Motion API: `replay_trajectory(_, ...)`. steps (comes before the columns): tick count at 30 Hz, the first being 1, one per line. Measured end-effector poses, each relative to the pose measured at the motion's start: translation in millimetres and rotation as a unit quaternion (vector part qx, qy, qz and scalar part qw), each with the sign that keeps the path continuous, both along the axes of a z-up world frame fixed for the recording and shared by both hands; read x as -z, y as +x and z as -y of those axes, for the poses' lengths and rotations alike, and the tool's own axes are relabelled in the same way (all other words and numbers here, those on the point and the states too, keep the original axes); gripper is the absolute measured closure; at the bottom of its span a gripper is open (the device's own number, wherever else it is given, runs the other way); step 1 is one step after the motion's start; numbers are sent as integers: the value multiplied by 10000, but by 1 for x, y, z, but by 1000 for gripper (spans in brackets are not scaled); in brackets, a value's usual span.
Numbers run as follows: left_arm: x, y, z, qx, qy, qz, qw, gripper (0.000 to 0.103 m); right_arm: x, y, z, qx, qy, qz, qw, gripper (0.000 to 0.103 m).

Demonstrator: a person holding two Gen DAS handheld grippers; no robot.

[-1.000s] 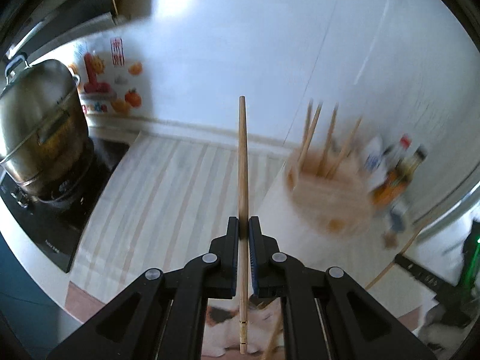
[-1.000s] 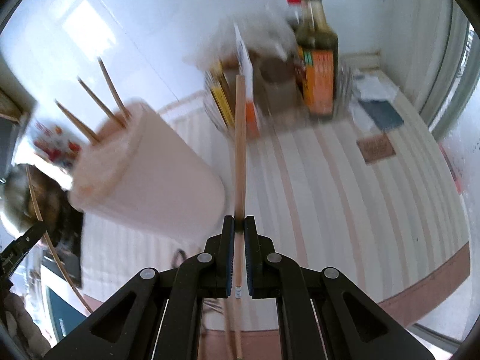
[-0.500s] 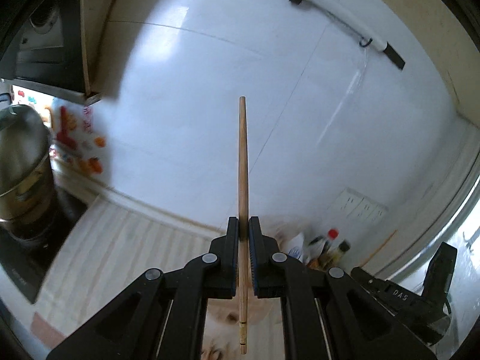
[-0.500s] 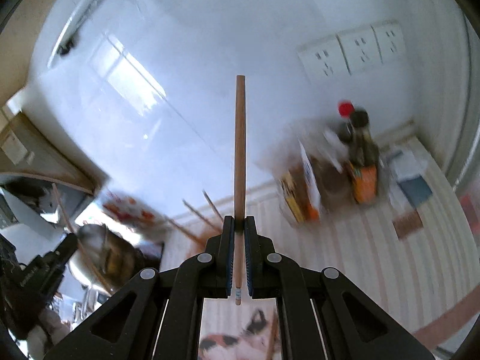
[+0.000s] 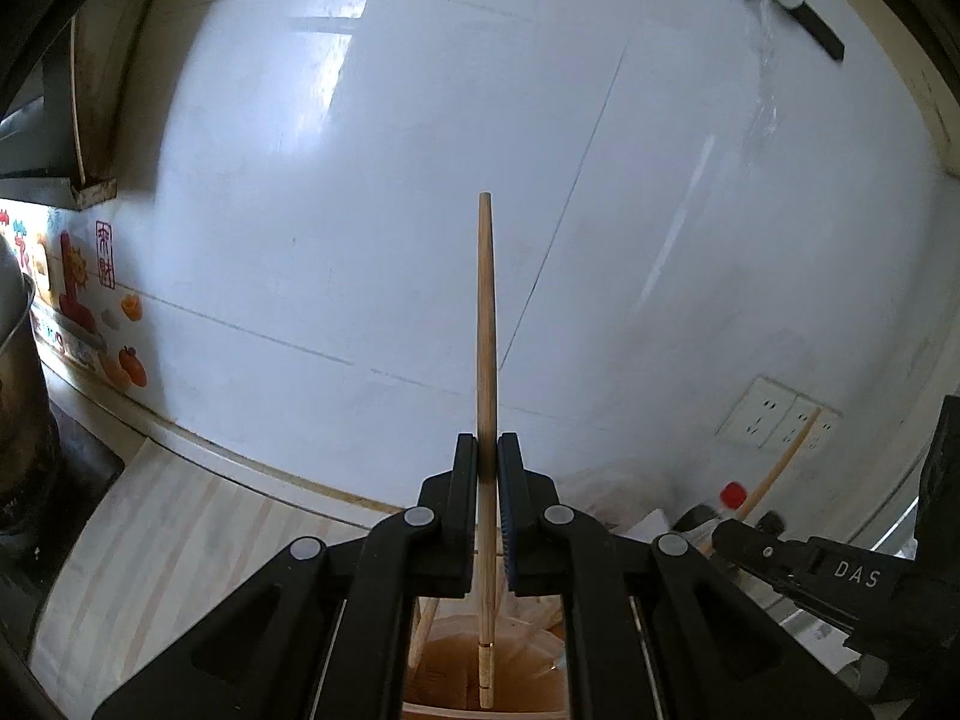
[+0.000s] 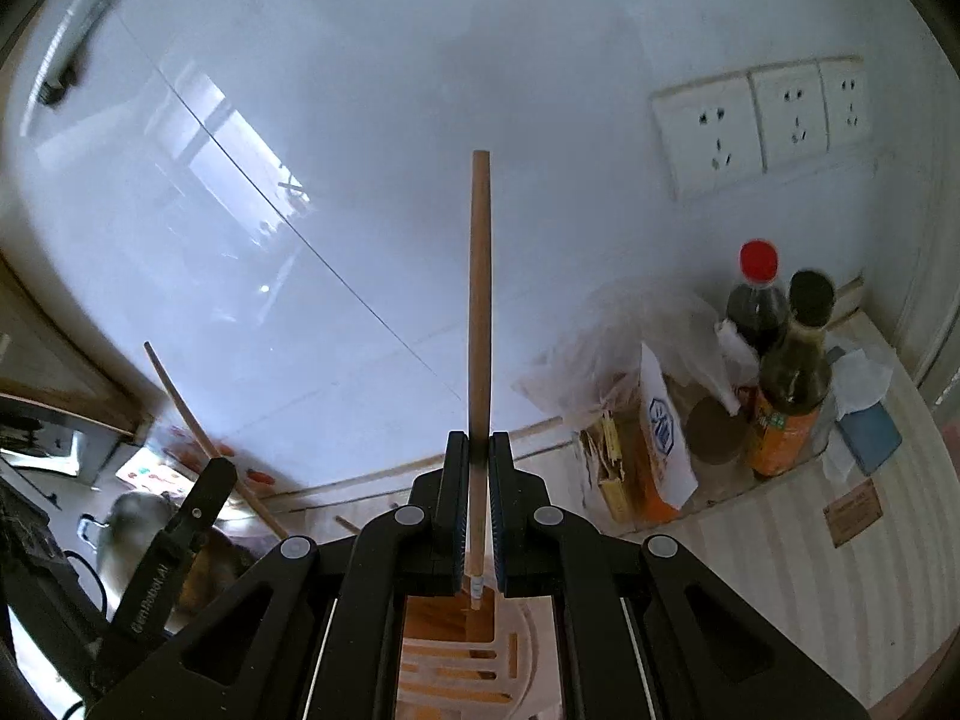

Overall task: Organize utensils
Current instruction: 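Open the left tool over the holder while the right tool releases its chopstick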

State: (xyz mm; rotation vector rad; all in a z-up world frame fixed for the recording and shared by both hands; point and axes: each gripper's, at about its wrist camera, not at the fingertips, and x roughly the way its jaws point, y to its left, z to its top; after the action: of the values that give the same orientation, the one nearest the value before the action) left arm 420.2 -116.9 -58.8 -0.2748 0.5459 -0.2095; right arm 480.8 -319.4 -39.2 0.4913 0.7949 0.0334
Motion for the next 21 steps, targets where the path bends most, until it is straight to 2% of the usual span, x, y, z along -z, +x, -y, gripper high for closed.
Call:
replay_trajectory(3,8,1,3,-40,126,37,9999,98,14,2,-3,23,53,-93,9999,96)
replay_trajectory(8,19,3,4,-72,224,-134,9996,98,34,3,-10,-36,219,-315,9993,96)
replay_trajectory(12,23,5,-1,64,225,-657,9976,96,51,4,-15,-258,395,-654,9967,96)
replay_trajectory(14,16,-2,-5,93,212,-873,9959,91,57,3,-14,-338,508,-865,9944,93)
replay_trajectory(15,10,-7,-9,53,197,-931,9954,80,58,1,-12,-358,563,-921,9935,88)
replay_trajectory(16,2,-14,-14,8,205,-907,9957,70,58,-1,-10,-350,591,-941,9932,72)
replay_trajectory(17,-6,-22,-19,-124,287,-847,9959,39,56,-6,-6,-325,612,-954,9930,57)
replay_trajectory(18,-12,-28,-24,-239,330,-818,9958,16,54,-11,-3,-302,646,-926,9931,53)
replay_trajectory(21,-25,-50,-41,-545,440,-691,9951,9,44,-29,9,-256,637,-835,9941,51)
